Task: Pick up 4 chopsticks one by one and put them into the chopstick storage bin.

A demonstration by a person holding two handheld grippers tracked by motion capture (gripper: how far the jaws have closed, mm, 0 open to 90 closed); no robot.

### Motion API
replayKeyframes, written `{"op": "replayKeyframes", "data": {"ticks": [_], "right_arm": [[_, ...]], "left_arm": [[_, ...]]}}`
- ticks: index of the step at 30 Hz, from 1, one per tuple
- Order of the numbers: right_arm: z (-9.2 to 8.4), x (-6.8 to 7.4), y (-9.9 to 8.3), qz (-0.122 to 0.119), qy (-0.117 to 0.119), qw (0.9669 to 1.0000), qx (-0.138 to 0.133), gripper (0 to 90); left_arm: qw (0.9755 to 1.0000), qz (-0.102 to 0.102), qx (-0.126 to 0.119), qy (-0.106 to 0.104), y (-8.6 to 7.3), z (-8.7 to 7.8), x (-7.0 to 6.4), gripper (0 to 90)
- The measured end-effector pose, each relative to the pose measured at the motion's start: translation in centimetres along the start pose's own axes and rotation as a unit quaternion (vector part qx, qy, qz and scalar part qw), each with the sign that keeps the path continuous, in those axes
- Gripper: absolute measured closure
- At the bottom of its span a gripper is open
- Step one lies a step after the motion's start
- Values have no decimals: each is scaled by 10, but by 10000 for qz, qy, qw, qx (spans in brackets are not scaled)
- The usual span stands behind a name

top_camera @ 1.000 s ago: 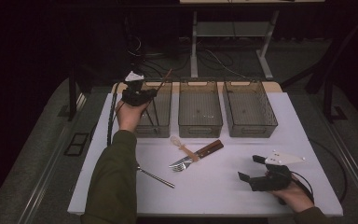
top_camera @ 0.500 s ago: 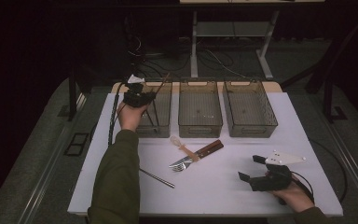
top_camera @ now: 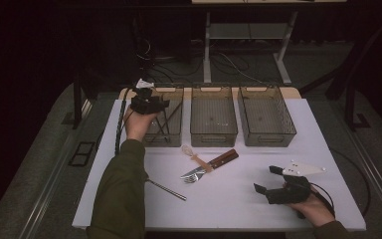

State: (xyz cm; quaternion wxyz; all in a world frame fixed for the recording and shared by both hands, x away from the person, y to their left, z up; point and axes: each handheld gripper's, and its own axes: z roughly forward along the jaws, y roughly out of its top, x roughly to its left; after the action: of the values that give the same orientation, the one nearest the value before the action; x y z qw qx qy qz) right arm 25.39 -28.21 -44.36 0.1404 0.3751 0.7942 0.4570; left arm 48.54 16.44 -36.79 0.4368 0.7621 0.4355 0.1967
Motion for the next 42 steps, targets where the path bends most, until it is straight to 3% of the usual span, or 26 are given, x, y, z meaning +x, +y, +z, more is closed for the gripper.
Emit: {"op": "replayKeyframes", "data": {"ticks": [5, 8, 17, 22, 28, 42], "right_arm": [[0, 0, 0, -4, -6, 10000, 7, 111], [1, 1, 0, 13, -12, 10000, 22, 111], [1, 0, 0, 2, -24, 10000, 35, 111], [1, 0, 0, -17, -23, 10000, 44, 111], [1, 0, -1, -24, -42, 10000, 48, 111], [1, 0, 0, -4, -51, 10000, 75, 111]], "left_arm": [[9994, 80, 69, -319, 2, -10, -7, 409], [9988, 253, 140, -398, 3, -17, -14, 367], [9969, 345, 58, -704, -1, -40, -37, 287], [9948, 477, 94, -895, -11, -51, -52, 271], [9904, 534, -9, -1274, -27, -60, -65, 227], [9866, 729, 78, -1457, -56, -70, -85, 153]]}}
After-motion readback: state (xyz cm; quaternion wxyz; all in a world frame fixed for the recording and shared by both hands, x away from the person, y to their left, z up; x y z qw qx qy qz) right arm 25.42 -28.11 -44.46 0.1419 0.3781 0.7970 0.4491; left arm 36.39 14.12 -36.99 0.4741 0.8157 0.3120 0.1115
